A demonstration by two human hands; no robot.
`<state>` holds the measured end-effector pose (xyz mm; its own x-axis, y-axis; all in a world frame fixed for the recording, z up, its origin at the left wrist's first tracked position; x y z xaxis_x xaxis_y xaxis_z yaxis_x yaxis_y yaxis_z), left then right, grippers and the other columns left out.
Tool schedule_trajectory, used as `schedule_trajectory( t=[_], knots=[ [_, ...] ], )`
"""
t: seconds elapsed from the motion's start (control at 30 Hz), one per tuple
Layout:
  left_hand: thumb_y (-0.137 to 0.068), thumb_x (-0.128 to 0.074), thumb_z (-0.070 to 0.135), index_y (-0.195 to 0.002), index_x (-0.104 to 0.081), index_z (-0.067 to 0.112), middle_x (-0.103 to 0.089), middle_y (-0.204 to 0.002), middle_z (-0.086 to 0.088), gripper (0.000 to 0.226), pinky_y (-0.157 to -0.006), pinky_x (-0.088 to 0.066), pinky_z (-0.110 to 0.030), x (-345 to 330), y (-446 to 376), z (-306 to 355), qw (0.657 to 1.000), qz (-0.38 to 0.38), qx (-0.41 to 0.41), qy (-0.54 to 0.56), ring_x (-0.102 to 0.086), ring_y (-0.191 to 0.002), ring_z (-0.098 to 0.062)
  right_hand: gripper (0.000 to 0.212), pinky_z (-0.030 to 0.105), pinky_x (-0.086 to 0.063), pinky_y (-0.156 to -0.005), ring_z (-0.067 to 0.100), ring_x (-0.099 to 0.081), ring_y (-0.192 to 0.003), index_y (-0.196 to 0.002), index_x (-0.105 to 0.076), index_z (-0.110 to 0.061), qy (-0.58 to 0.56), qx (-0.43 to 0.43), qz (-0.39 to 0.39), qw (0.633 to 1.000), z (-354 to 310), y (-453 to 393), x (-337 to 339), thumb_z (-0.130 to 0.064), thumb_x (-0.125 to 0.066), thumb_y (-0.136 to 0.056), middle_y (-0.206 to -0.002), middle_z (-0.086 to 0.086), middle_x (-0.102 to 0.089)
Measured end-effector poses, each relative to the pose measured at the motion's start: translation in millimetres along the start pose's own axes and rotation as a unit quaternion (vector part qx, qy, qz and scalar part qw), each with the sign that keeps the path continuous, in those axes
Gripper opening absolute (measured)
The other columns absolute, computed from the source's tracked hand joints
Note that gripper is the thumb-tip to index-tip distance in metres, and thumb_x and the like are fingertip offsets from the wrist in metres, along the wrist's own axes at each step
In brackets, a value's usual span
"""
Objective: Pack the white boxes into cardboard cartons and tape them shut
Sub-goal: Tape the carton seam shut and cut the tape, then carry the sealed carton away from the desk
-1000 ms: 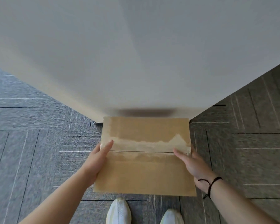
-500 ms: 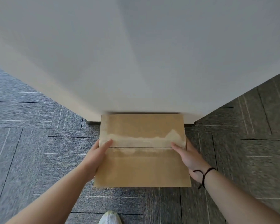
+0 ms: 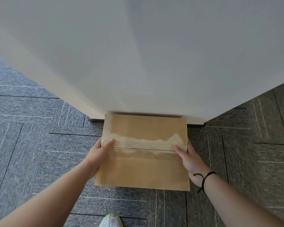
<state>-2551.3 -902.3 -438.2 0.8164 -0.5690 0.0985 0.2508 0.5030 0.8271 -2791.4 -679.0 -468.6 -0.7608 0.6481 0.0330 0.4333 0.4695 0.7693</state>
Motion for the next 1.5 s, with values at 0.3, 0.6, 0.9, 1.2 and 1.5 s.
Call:
schedule_trajectory(
  t=[0.3,0.6,0.9,1.2,1.5],
  knots=[
    [-0.100,-0.053,0.051,-0.152,-0.038,0.016,-0.050,-0.150,-0.011,0.064,-0.109,-0.044,-0.050,7.3,16.4,28.5,0.965,0.104,-0.024,-0.240,-0.053,-0.131,-0.033,0.066,0.048,-0.045,-0.109,0.025,-0.052,-0.130,-0.154,-0.034,-0.035,0.097,-0.043,0.090,0.990,-25.9,17.1,-1.6,-0.040,-0.065,-0.096,-0.149,-0.002,-0.050],
    [-0.100,-0.059,0.031,-0.139,-0.056,0.015,-0.068,-0.124,-0.004,0.042,-0.102,-0.052,-0.049,17.6,184.7,127.9,0.984,0.071,-0.066,-0.150,-0.067,-0.107,-0.021,0.067,0.031,-0.044,-0.101,0.017,-0.052,-0.124,-0.156,-0.031,-0.021,0.113,-0.025,0.056,0.992,-153.7,177.0,-35.8,-0.024,-0.064,-0.098,-0.149,0.001,-0.047],
    [-0.100,-0.059,0.028,-0.112,-0.071,0.017,-0.074,-0.102,0.002,0.020,-0.088,-0.057,-0.038,66.9,450.3,236.3,0.989,0.065,-0.108,-0.071,-0.071,-0.091,-0.016,0.067,0.026,-0.034,-0.100,0.008,-0.041,-0.134,-0.158,-0.028,-0.026,0.206,0.060,-0.047,0.976,-332.4,438.0,-109.9,-0.028,-0.062,-0.099,-0.156,0.003,-0.041],
    [-0.100,-0.061,0.030,-0.098,-0.071,0.024,-0.076,-0.101,0.002,0.012,-0.085,-0.058,-0.034,148.2,681.3,243.7,0.971,0.183,-0.139,0.072,-0.073,-0.090,-0.016,0.061,0.026,-0.037,-0.100,0.017,-0.051,-0.130,-0.150,-0.040,-0.023,0.282,0.183,-0.165,0.927,-407.2,623.1,-199.1,-0.032,-0.066,-0.096,-0.147,0.009,-0.050],
    [-0.100,-0.061,0.028,-0.107,-0.065,0.029,-0.074,-0.103,0.004,0.008,-0.083,-0.058,-0.034,249.5,856.3,168.4,0.885,0.369,-0.162,0.231,-0.072,-0.089,-0.014,0.042,0.042,-0.051,-0.102,0.012,-0.062,-0.111,-0.135,-0.052,-0.036,0.354,0.262,-0.346,0.828,-407.8,782.2,-317.3,-0.037,-0.066,-0.095,-0.125,-0.007,-0.064]
  ],
)
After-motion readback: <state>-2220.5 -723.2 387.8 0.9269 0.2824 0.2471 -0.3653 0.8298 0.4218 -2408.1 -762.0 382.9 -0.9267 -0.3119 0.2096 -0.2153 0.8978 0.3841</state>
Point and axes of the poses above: each hand's wrist, its own y-axis away from the middle knuckle, its own x-axis out of the back of the hand, z = x × y, the point moved 6 cm from there along -y, towards the middle knuckle
